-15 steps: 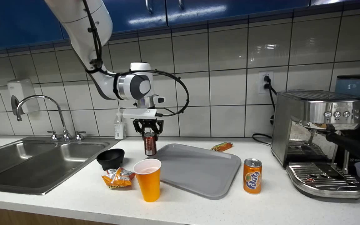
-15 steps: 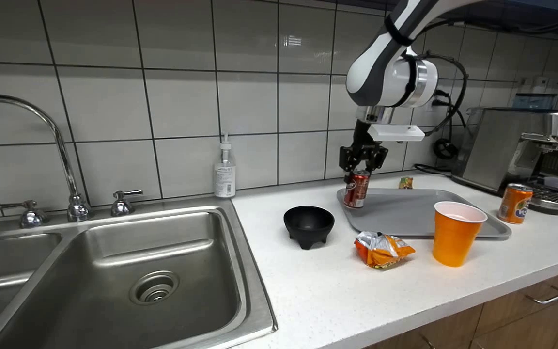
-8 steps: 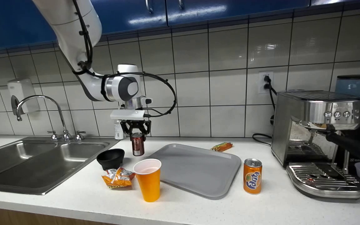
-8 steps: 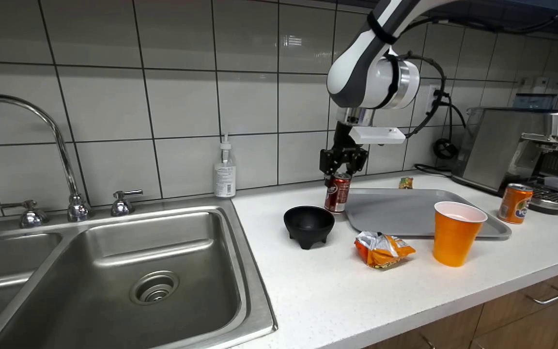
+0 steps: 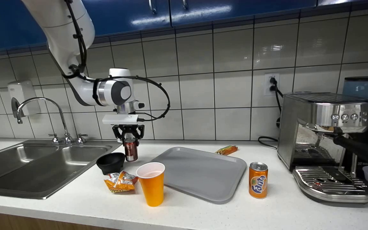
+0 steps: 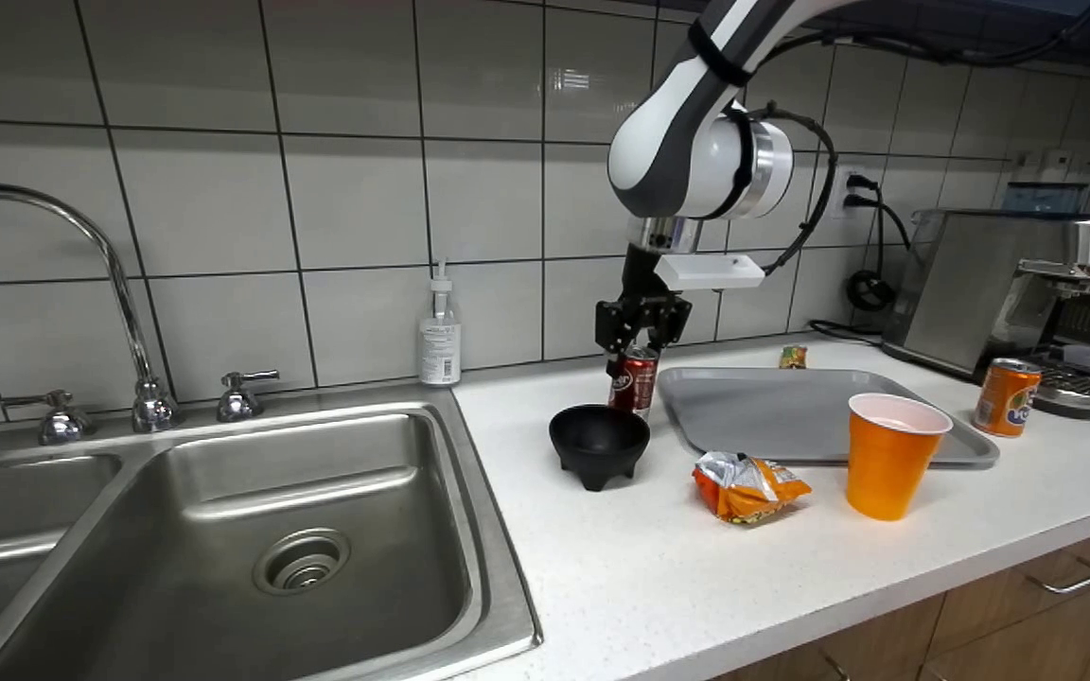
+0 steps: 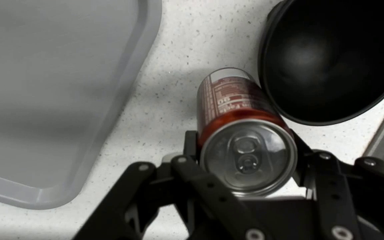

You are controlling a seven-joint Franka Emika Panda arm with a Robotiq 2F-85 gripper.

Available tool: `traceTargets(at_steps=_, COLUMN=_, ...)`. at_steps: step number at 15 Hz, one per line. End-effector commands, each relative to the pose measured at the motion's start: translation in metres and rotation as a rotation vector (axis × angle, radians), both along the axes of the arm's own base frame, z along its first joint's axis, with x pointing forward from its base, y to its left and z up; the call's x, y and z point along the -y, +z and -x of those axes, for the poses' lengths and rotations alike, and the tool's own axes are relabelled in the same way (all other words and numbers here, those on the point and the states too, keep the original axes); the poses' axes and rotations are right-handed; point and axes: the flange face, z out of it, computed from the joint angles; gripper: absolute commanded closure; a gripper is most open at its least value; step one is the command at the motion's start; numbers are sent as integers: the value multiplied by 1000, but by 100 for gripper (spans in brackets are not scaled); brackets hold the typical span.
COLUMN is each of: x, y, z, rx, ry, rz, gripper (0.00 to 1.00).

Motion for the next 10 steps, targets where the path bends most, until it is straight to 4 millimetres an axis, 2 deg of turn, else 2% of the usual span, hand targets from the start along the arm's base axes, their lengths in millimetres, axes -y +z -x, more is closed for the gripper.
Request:
traceTargets(at_steps=1, x=-5, y=8, z=3, rx=20, ry=27, rz=9, gripper=62)
traceTargets(at_steps=10, x=-1, y=3, z=3, rx=12, ry=30, rz=14, gripper=62)
